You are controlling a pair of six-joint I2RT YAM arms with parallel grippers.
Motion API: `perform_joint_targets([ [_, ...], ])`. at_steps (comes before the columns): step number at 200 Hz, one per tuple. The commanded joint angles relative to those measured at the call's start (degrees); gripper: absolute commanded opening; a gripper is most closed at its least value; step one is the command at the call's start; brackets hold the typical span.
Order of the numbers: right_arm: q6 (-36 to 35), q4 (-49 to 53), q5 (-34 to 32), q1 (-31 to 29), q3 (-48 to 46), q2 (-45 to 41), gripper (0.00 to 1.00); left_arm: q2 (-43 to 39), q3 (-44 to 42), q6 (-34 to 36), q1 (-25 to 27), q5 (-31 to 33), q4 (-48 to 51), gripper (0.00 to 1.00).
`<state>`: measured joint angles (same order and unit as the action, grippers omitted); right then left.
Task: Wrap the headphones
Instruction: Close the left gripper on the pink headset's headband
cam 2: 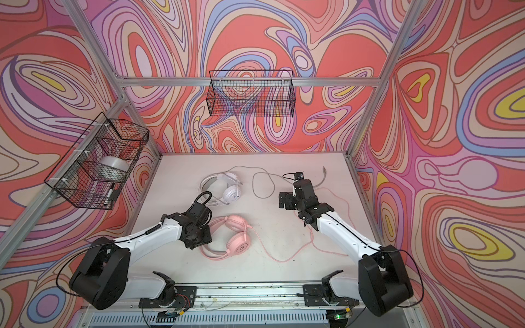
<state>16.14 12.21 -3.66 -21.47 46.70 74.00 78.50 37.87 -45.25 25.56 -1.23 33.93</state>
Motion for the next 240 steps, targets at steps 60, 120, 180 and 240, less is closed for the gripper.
perform_joint_targets([
  [60, 0.37, -1.57, -1.34, -0.67, -2.05, -0.7, 0.98, 0.39, -1.46, -1.68, 0.26, -0.91, 1.92, 0.61],
  [120, 0.49, -2.09, -1.24, -0.74, -2.31, -0.52, 0.98, -5.0, -1.29, -1.94, 0.45, -0.17, 8.6, 0.72],
  [180, 0.47, -2.3, -1.17, -0.76, -2.24, -0.16, 0.98, -2.92, -3.34, -4.04, 0.89, -1.1, 4.67, 0.64],
  [240, 0.47, -2.01, -0.98, -0.85, -2.57, -0.48, 0.98, 0.47, -2.01, -4.4, 1.46, -0.46, 3.34, 0.49],
])
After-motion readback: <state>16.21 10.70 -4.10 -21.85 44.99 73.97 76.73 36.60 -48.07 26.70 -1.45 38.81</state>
